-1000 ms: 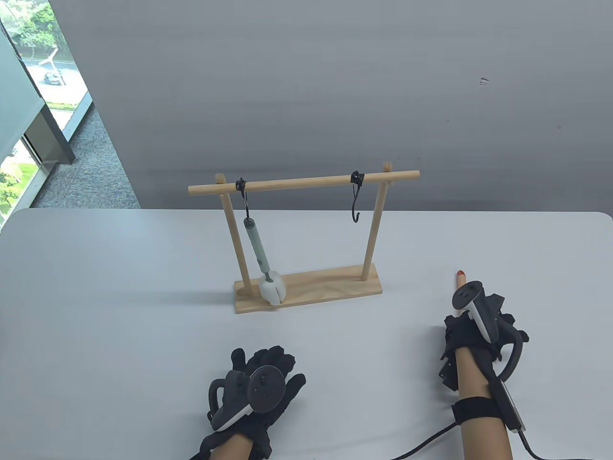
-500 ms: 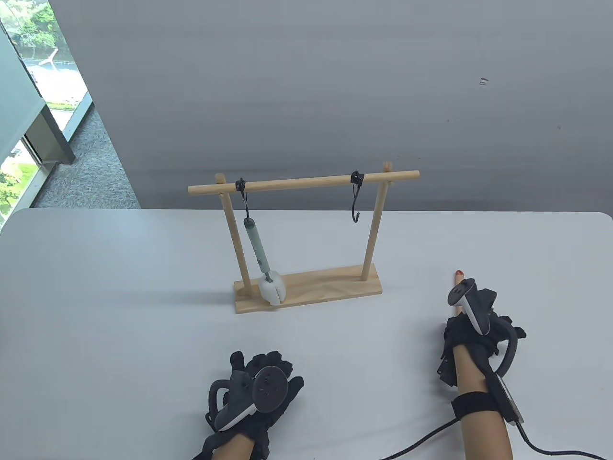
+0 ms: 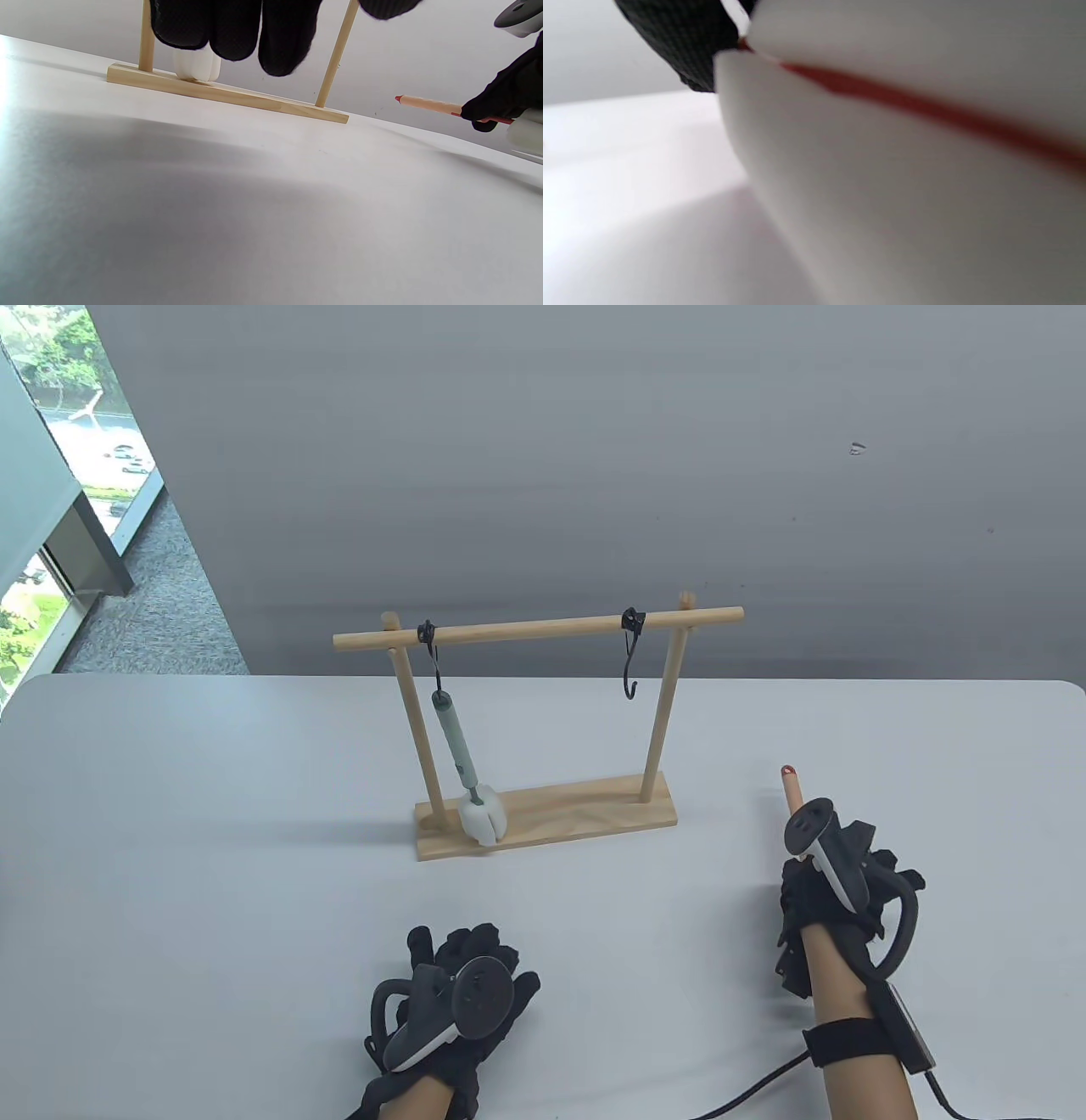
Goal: Hook cup brush handle onto s-hook
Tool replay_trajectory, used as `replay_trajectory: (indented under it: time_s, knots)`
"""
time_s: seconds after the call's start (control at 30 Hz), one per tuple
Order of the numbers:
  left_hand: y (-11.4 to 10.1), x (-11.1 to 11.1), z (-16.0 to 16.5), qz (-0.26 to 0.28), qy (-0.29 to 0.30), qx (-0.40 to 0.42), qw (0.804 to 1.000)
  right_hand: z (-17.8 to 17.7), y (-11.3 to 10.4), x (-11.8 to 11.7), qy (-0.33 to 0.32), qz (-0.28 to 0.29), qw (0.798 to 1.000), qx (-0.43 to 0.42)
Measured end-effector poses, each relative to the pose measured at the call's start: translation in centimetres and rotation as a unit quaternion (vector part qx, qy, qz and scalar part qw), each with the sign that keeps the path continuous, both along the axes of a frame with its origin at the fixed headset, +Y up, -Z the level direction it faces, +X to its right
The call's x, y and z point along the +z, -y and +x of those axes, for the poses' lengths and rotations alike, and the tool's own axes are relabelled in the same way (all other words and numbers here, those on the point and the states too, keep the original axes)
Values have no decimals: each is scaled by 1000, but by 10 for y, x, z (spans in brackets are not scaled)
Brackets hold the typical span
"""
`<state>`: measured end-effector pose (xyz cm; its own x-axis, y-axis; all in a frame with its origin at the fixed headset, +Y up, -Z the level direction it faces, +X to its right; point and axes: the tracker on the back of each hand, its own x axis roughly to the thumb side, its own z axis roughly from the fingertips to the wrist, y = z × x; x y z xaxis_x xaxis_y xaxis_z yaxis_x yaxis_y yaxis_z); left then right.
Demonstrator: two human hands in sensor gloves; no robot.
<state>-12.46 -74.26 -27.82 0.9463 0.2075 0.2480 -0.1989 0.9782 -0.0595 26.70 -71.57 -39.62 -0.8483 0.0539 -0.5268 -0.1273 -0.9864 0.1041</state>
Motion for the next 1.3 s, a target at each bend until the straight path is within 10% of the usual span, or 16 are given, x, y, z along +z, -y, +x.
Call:
replay_trajectory:
  time_s: [0.4,0.8,1.3]
  knots:
    - [-8,2,-4,25,-10,3,1000,-58,-72,49,-133,152,977,71]
    - [-8,4,-1,15,8,1,1000,-82,-91,77,-174,332,926,-35]
    - [-8,4,2,7,23,6,1000,-112,-109,81,-209,340,917,-12]
